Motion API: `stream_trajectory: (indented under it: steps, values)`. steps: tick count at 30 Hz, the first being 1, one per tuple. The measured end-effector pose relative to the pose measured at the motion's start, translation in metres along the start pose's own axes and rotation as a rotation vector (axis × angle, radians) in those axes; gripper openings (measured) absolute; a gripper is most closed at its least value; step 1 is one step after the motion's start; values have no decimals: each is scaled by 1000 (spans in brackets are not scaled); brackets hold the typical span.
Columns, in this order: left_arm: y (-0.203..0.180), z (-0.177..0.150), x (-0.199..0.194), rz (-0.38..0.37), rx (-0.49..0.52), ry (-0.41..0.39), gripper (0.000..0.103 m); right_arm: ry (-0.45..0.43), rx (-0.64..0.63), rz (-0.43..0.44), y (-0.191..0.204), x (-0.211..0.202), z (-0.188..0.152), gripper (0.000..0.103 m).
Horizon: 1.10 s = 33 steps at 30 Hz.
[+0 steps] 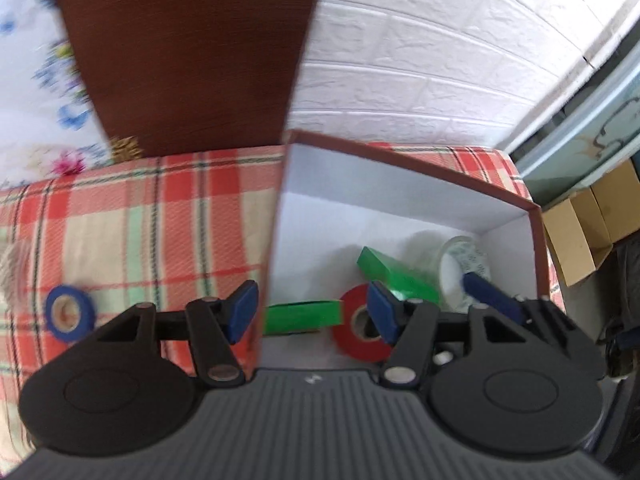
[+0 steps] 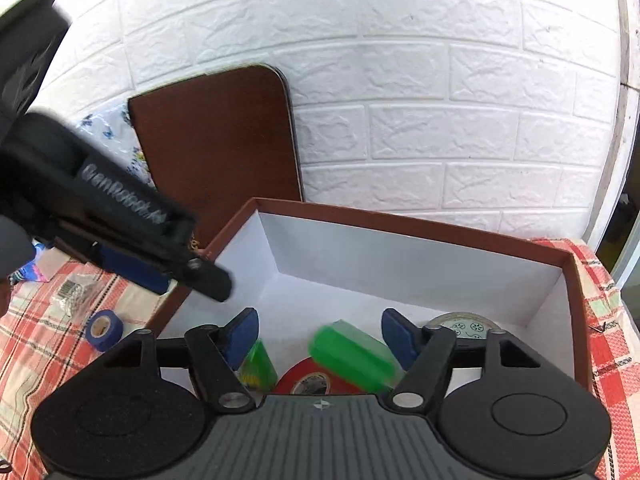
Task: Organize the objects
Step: 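Lower the second green box into the brown box, then grasp the clear bag of cotton swabs with the right tool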
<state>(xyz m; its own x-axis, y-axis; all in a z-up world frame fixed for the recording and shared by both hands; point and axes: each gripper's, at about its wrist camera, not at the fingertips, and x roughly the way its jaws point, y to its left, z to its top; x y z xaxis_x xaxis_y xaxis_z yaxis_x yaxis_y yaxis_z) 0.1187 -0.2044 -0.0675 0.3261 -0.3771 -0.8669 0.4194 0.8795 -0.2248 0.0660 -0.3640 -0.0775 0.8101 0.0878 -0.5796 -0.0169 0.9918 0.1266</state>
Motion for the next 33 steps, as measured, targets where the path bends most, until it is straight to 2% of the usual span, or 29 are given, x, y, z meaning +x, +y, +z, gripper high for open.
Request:
stream_trajectory:
  steps: [4,6,9,13,16,18,22,24,25,26,28,29,30,33]
  values:
    - [29,-21,-18,27,-48,-11,62,-49,-32,31,10,-15,6,64]
    - [50,-33,-26,72,-75,-8,62,-75,-75,78,27,-15,13,64]
    - [94,-51,-33,143,-167,7,62,-88,-157,171,53,-19,21,64]
    - [153,-78,-46,246,-305,3,62,-16,-235,323,109,3,21,65]
    - [191,-99,-60,291,-400,-10,62,68,-235,431,161,39,17,65]
    - [213,-112,-68,317,-453,-10,62,119,-242,472,201,69,12,65]
    - [247,-133,-85,352,-501,-4,62,198,-296,465,280,130,5,69]
    - [263,-141,-94,367,-498,-4,64,220,-366,454,315,154,0,82]
    - [270,-146,-98,375,-495,-2,66,224,-420,450,330,166,-3,85]
    - [278,-150,-100,381,-493,1,67,227,-485,434,345,173,-8,87]
    - [290,-158,-104,389,-492,9,67,230,-584,351,366,192,-16,88]
    - [295,-162,-105,390,-496,11,67,239,-618,314,370,199,-21,83]
    - [300,-165,-106,387,-501,11,67,222,-607,326,368,199,-22,69]
    - [314,-176,-109,368,-525,7,67,216,-590,309,362,182,-24,59]
